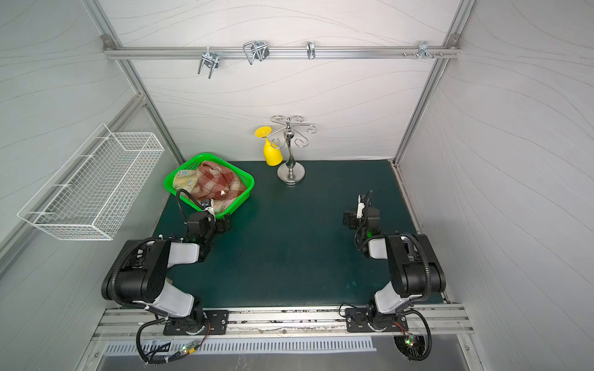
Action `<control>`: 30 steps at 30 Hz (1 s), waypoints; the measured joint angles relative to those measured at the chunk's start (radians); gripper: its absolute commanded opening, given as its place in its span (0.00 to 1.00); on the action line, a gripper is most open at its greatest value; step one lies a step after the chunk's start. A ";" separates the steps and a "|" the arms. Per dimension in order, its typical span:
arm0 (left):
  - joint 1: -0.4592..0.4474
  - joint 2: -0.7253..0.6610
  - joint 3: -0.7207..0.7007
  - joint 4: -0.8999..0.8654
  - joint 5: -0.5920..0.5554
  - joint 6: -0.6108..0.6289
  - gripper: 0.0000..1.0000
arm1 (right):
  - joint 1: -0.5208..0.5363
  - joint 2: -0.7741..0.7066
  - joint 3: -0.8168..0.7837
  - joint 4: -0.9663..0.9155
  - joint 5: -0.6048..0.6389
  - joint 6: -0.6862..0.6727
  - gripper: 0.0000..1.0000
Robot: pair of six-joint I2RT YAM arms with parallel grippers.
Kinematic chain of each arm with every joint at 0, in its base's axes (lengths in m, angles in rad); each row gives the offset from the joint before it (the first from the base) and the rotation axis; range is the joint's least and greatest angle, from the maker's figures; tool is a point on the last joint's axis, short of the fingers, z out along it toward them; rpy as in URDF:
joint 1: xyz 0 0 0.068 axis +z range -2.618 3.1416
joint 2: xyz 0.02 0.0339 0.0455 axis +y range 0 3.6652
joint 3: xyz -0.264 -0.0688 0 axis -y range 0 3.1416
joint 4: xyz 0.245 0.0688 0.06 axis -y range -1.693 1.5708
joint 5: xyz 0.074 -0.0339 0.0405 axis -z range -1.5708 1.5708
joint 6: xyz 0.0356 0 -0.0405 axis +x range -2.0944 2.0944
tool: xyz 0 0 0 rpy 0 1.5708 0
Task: Fold and stack skirts
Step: Pick up the skirt from the basket.
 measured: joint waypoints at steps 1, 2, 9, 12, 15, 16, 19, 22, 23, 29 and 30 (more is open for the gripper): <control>0.000 0.000 0.000 0.000 0.000 0.000 1.00 | 0.000 0.000 0.000 0.000 0.000 0.000 0.99; 0.000 0.000 0.000 0.000 0.000 0.000 1.00 | 0.000 0.000 0.000 0.000 0.000 0.000 0.99; 0.000 0.000 0.000 0.000 0.000 0.000 1.00 | -0.001 0.000 0.000 0.000 0.000 0.000 0.99; 0.000 0.000 0.000 0.000 0.000 0.000 1.00 | -0.001 0.000 0.000 0.000 0.000 0.000 0.99; 0.000 0.000 0.000 0.000 0.000 0.000 1.00 | -0.002 0.000 0.000 0.000 -0.003 0.000 0.99; 0.000 0.000 0.000 0.000 0.000 0.000 1.00 | -0.002 0.000 0.000 0.000 -0.003 0.000 0.99; 0.000 0.000 0.000 0.000 0.000 0.000 1.00 | -0.005 0.000 0.000 0.000 -0.007 0.000 0.99; 0.000 0.000 0.000 0.000 -0.001 0.000 1.00 | -0.005 0.000 0.000 0.000 -0.009 0.000 0.99; 0.000 0.000 0.000 -0.001 -0.004 0.000 1.00 | -0.005 0.000 0.000 0.000 -0.009 0.000 0.99; -0.001 -0.033 0.056 -0.128 -0.050 -0.007 1.00 | 0.024 -0.023 0.047 -0.096 0.096 0.000 0.99; -0.002 -0.042 0.071 -0.161 -0.057 -0.010 1.00 | 0.035 -0.034 0.066 -0.121 0.113 -0.005 1.00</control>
